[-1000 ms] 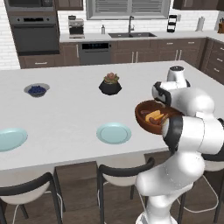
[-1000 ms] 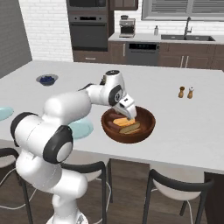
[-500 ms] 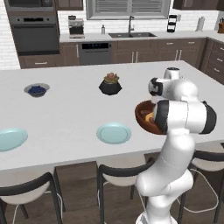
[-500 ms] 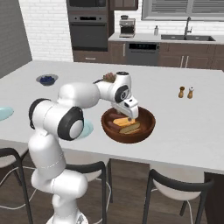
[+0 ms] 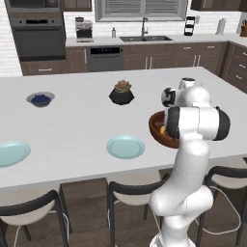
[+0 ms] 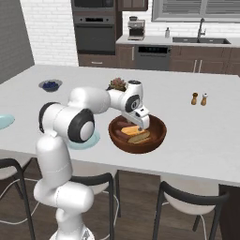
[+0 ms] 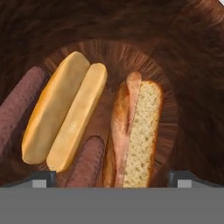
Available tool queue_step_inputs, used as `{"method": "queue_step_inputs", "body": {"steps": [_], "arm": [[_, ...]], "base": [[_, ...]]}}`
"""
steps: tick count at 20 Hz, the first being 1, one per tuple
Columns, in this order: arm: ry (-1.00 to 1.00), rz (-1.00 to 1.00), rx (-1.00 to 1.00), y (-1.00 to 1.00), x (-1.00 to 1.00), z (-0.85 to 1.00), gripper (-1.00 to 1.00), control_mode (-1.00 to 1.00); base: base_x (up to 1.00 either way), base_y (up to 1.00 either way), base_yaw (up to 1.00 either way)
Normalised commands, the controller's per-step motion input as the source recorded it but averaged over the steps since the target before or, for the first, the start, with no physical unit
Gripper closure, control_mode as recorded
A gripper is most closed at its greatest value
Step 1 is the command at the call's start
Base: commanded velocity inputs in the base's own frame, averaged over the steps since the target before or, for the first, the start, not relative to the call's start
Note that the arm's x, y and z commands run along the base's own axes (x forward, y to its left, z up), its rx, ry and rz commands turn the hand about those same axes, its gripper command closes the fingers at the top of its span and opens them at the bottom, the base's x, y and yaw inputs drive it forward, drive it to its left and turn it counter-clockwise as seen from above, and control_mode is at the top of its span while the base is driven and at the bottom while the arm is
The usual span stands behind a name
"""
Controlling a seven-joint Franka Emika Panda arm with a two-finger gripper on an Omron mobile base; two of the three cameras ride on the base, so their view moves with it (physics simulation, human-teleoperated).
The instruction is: Place one bun and one sausage from the bowl on each plate.
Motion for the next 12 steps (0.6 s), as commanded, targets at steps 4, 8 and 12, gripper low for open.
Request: {"method": "queue_step_inputs", "body": {"steps": [4,8,12], "arm": [[0.0,0.0,0.0,-0.01,0.21,-0.22,-1.0,-1.0],[0.0,0.0,0.02,-0.04,0.01,-0.35,-1.0,-1.0],[0.0,0.0,0.0,0.0,0.0,-0.32,-1.0,-1.0]], "base": [[0.0,0.0,0.0],[0.0,0.0,0.0],[0.0,0.0,0.0]]}}
